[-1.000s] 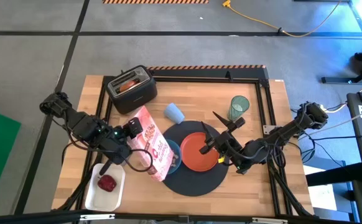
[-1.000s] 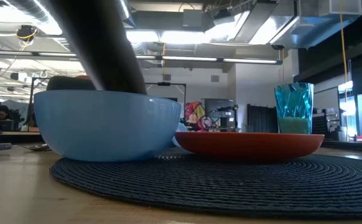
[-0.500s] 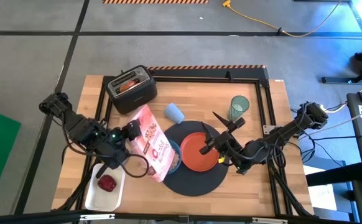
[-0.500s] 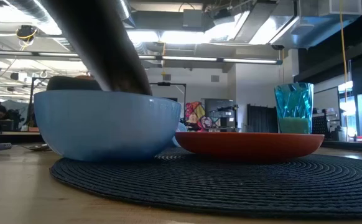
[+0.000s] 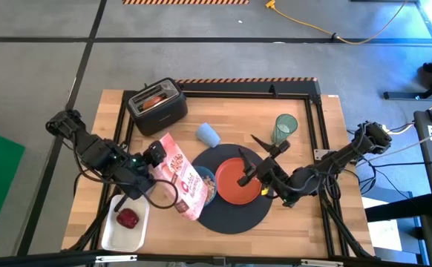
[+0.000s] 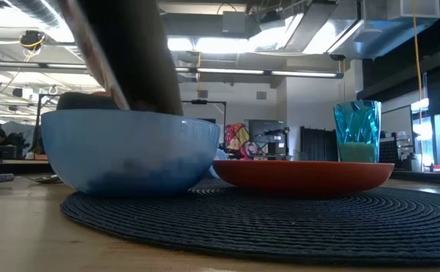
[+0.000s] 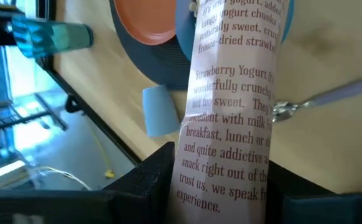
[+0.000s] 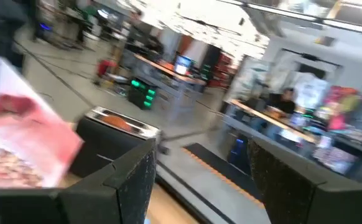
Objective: Arrange a breakfast setting
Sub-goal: Pour the cereal from the cereal box into a blue bowl
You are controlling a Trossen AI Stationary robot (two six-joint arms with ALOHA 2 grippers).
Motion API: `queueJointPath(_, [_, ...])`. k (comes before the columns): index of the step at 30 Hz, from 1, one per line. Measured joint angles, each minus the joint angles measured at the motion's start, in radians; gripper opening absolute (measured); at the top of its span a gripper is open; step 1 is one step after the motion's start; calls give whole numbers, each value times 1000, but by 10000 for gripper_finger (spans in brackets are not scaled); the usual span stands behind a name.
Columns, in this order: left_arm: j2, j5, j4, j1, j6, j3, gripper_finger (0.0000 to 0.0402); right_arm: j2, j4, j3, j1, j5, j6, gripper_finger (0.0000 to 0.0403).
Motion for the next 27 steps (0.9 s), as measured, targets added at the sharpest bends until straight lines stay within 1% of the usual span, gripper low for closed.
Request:
queueJointPath(4, [-20, 16, 0, 0, -66, 0, 145, 0, -155, 0, -20, -151, 197, 239])
queueJointPath(9, [-46, 44, 0, 0, -155, 0, 145, 3, -409, 0, -80, -366, 506, 239])
queueJointPath(11, [-51, 63, -1, 0, -185, 0, 145, 14, -464, 0, -107, -431, 581, 239])
queueJointPath(14, [-61, 97, 2, 0, -223, -5, 145, 40, -488, 0, -129, -484, 611, 239])
queueJointPath(18, [-83, 105, 2, 0, -283, -43, 145, 68, -486, 0, -136, -556, 612, 239])
queueJointPath(21, [-112, 119, -1, 0, -337, -94, 145, 86, -488, 0, -135, -582, 614, 239])
queueJointPath(24, [-137, 126, -1, -1, -395, -141, 145, 99, -496, 0, -133, -585, 627, 239])
queueJointPath(27, [-158, 126, 0, 0, -450, -162, 145, 101, -511, 0, -135, -616, 640, 239])
